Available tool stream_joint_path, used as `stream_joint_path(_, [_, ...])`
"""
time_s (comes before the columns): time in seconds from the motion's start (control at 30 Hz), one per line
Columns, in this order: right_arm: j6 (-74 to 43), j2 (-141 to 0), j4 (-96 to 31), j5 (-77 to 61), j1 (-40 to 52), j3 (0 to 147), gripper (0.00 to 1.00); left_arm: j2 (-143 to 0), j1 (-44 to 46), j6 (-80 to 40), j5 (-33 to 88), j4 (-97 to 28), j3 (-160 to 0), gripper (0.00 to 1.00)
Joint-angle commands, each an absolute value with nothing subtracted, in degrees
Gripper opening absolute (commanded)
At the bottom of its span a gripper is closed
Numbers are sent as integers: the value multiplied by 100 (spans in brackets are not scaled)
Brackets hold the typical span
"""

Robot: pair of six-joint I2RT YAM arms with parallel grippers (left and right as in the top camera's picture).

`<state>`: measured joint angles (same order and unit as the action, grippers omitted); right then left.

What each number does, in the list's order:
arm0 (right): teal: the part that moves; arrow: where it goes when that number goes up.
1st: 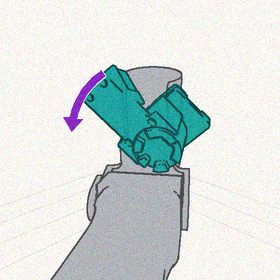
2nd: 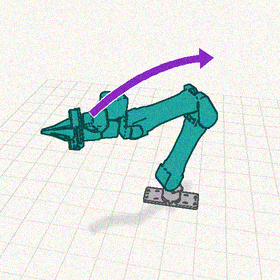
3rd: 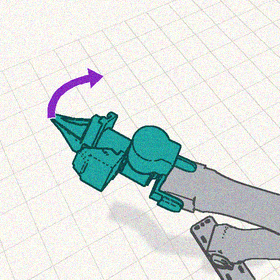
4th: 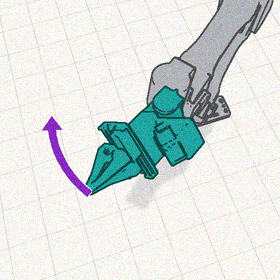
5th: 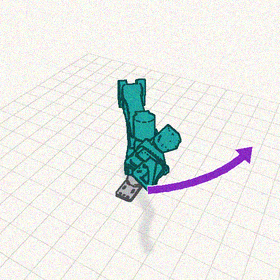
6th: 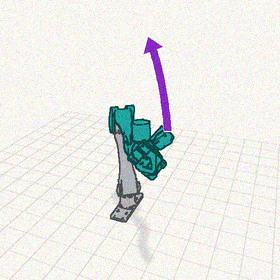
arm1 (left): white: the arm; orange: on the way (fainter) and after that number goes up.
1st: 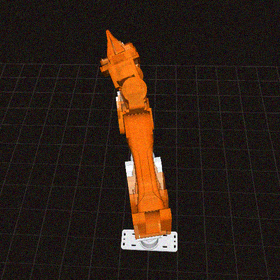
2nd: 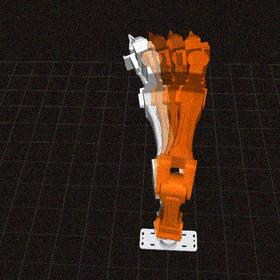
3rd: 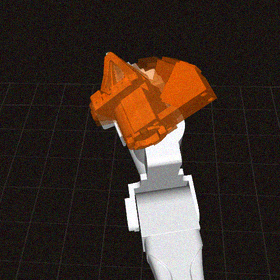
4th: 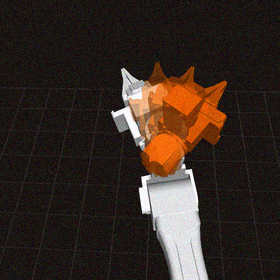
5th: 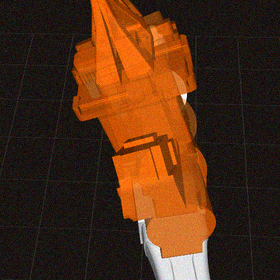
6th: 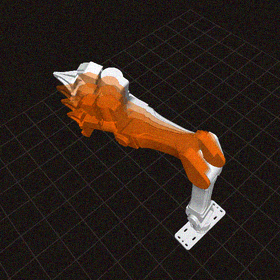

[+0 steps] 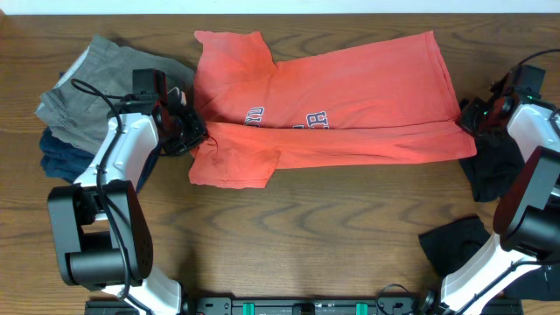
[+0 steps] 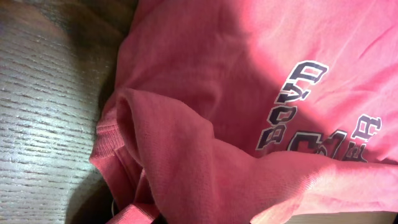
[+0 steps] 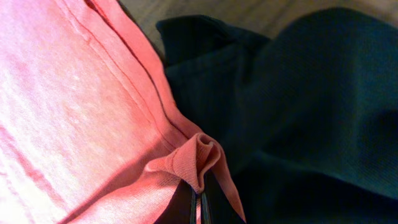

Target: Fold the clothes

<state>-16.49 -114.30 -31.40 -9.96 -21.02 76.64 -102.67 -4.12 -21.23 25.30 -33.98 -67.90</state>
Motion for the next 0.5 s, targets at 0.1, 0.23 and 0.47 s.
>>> stream_joint_path(0.1, [-1623, -11474, -2840, -1232, -1920, 7634, 3, -10294, -454, -2185, 2484, -3369, -6792, 6])
stream_joint_path(0.23, [-1621, -11474, -2749, -1275, -1905, 7634, 12, -10294, -454, -2298, 2484, -3374, -6792, 6])
stream_joint_path(0.47, [-1559, -11415, -2759, -1728, -1944, 7642, 43, -10294, -454, -2324, 2486, -3402, -6792, 16])
